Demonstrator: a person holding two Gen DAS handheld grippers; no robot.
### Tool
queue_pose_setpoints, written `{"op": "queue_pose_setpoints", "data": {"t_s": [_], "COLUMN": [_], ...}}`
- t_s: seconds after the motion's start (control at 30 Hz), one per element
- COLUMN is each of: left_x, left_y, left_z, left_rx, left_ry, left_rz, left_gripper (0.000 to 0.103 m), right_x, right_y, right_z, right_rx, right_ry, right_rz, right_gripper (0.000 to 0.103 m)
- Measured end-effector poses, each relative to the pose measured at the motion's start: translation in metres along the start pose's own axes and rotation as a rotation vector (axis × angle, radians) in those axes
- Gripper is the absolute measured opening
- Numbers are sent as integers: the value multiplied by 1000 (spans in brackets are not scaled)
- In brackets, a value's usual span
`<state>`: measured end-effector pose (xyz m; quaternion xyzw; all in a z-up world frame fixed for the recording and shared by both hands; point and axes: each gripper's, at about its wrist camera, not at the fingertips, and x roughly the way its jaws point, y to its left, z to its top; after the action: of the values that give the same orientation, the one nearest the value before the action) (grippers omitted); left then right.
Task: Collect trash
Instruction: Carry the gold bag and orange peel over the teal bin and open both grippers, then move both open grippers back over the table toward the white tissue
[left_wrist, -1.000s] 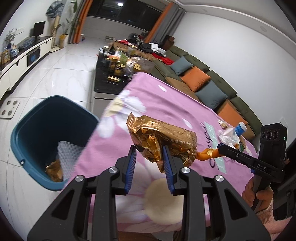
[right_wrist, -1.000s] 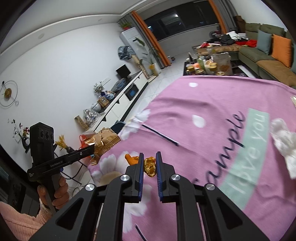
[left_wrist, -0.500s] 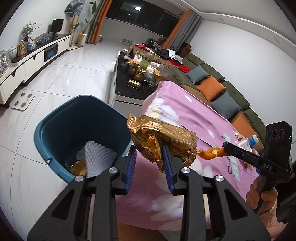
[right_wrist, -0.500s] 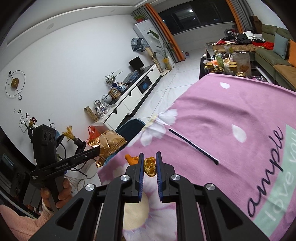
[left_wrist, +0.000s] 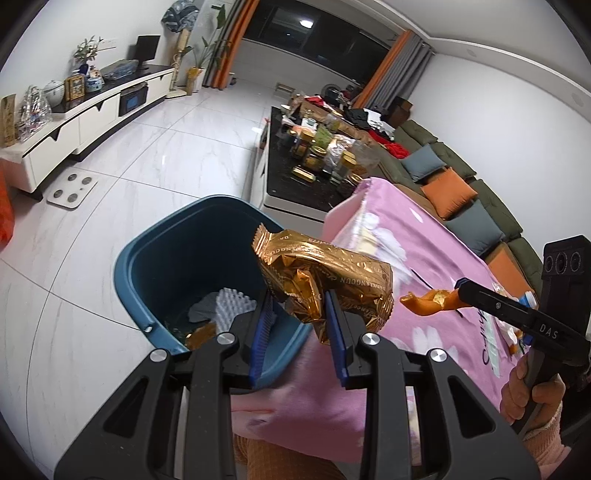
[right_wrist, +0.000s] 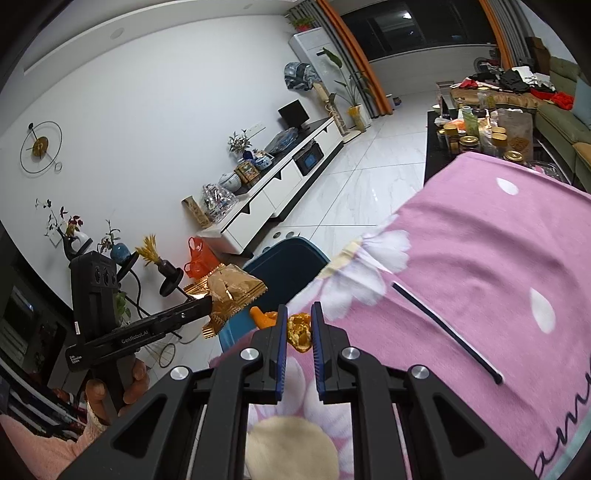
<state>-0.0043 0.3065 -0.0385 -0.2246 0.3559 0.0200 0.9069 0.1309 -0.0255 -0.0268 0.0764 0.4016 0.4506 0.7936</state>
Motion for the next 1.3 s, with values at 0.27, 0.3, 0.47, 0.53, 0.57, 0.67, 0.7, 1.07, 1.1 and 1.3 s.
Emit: {"op": "queue_pose_setpoints", "data": {"t_s": [0.27, 0.3, 0.47, 0.53, 0.57, 0.67, 0.7, 1.07, 1.1, 1.3], "left_x": [5, 7, 13, 16, 17, 21, 23, 38, 38, 50], "left_y": [19, 20, 30, 33, 34, 35, 35, 39, 39, 42], "left_z": [3, 3, 3, 4, 4, 5, 6, 6, 7, 12], "left_rx": [-35, -39, -59, -67, -69, -73, -75, -89, -89, -86], "left_ry": [7, 10, 22, 27, 30, 33, 34, 44, 46, 55], "left_rz": [34, 41, 59, 67, 70, 86, 91, 128, 130, 142], "left_gripper": [29, 29, 29, 29, 29, 29, 29, 30, 30, 26], "right_x": [20, 23, 36, 42, 46, 58, 60, 101, 104, 123], "right_y": [7, 7, 11, 12, 12, 14, 15, 23, 24, 28], "right_z": [11, 12, 15, 17, 17, 19, 20, 28, 27, 29], "right_rx": [-12, -12, -6, 0, 5, 13, 13, 18, 19, 21], "right_ry": [18, 21, 33, 40, 45, 58, 60, 112, 117, 144], "right_rz": [7, 8, 13, 17, 20, 22, 23, -2, -7, -30], "right_gripper": [11, 11, 11, 11, 11, 11, 11, 11, 11, 11]}}
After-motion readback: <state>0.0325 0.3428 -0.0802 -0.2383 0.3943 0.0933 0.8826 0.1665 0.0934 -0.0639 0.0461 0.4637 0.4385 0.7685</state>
